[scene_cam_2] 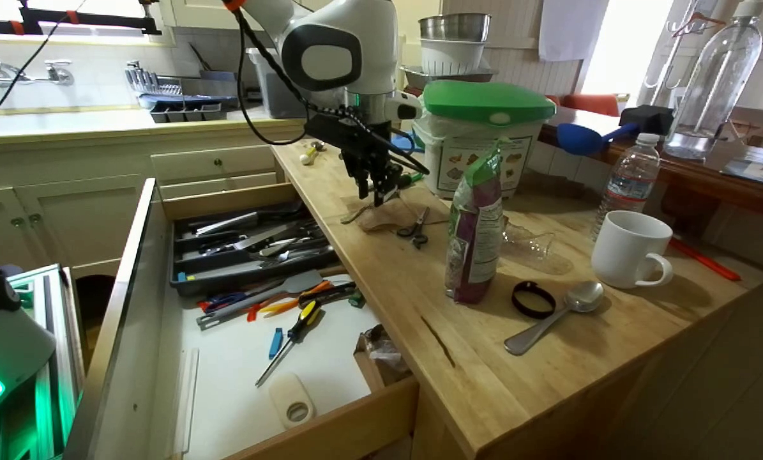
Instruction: Put the knife in the drawer
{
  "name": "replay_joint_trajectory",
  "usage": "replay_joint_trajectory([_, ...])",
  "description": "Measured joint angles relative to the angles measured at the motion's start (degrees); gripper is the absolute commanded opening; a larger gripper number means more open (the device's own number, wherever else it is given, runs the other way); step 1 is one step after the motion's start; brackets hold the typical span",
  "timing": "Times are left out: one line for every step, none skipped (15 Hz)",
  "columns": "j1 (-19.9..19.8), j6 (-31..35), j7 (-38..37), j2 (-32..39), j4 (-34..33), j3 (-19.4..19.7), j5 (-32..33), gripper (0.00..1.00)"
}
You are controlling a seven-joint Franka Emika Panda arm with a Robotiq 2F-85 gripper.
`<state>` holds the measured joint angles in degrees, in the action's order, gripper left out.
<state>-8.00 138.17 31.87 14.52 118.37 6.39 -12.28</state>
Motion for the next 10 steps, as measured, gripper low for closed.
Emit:
replay_joint_trajectory([-0.02, 0.00, -0.57, 0.00, 0.00, -0.27, 0.02, 0.34])
replay_joint_trajectory([-0.02, 0.00, -1.22, 0.00, 0.00, -0.56, 0.07, 0.36])
replay_joint_trajectory([-0.02, 0.00, -1.70, 0.00, 0.00, -0.84, 0.11, 0.36])
replay_joint_trajectory([-0.02, 0.02, -2.13, 0.00, 0.00, -1.08, 0.13, 0.38])
replay_joint_trajectory([-0.02, 0.03, -2.55, 0.00, 0.00, -1.30, 0.14, 0.37])
replay_joint_trajectory([-0.02, 0.04, -2.84, 0.01, 0.00, -1.46, 0.14, 0.36])
replay_joint_trajectory([-0.02, 0.11, -3.18, 0.04, 0.00, -1.59, 0.14, 0.33])
replay_joint_trajectory([-0.02, 0.22, -3.51, 0.10, 0.01, -1.66, 0.18, 0.31])
replay_joint_trajectory([-0.02, 0.42, -3.73, 0.18, 0.02, -1.70, 0.25, 0.26])
replay_joint_trajectory([-0.02, 0.95, -3.87, 0.27, 0.06, -1.71, 0.47, 0.25])
